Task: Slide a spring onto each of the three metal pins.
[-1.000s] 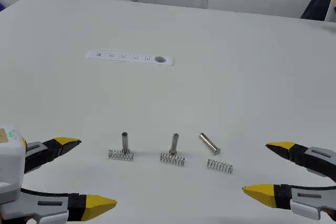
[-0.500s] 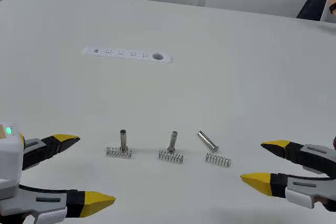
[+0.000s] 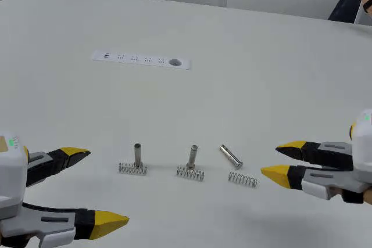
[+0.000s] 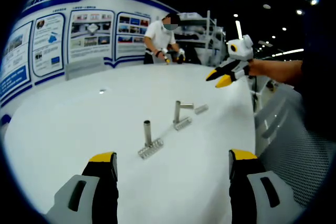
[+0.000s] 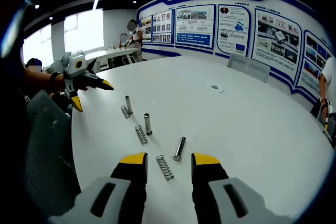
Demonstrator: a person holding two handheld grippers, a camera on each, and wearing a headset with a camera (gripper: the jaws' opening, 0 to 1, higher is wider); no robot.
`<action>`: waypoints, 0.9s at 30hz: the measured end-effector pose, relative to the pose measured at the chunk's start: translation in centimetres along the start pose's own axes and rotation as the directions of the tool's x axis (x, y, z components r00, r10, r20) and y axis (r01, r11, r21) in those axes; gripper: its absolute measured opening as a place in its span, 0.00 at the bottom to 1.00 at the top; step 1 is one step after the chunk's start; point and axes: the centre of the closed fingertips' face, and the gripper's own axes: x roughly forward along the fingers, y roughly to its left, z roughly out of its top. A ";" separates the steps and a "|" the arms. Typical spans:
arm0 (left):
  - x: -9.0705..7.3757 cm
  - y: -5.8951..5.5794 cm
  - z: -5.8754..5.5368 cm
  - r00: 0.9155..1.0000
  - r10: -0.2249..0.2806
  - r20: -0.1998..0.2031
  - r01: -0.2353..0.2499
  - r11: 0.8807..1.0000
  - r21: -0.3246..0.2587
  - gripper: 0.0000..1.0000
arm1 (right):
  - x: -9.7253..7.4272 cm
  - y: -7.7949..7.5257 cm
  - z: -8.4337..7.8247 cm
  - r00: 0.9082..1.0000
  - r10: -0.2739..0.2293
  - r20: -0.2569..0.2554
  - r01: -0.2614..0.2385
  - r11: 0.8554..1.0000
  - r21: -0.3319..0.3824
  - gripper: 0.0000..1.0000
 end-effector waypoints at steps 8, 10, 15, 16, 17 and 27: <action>-0.2 -0.1 -0.1 1.000 0.004 -0.009 -0.004 1.000 0.000 0.88 | 2.9 -0.8 0.8 0.998 -0.003 -0.066 0.001 1.000 -0.029 0.28; -0.2 -0.1 -0.1 1.000 0.006 -0.010 -0.006 1.000 -0.001 0.88 | 3.6 -1.2 0.8 0.997 -0.006 -0.079 0.004 1.000 -0.025 0.27; -0.3 0.0 -0.1 1.000 0.010 -0.014 -0.011 1.000 -0.002 0.87 | 5.0 -1.9 0.6 0.992 -0.020 -0.124 0.017 1.000 -0.024 0.25; -0.3 0.0 -0.1 1.000 0.012 -0.015 -0.012 1.000 -0.002 0.87 | 5.2 -2.1 0.6 0.991 -0.022 -0.131 0.019 1.000 -0.025 0.24; -0.3 0.0 -0.1 1.000 0.012 -0.017 -0.012 1.000 -0.002 0.87 | 5.5 -2.3 0.5 0.990 -0.025 -0.141 0.022 1.000 -0.020 0.23; -0.3 0.0 -0.2 1.000 0.016 -0.023 -0.016 1.000 -0.004 0.86 | 8.5 -2.8 -0.5 0.973 -0.014 -0.232 0.016 1.000 0.005 0.20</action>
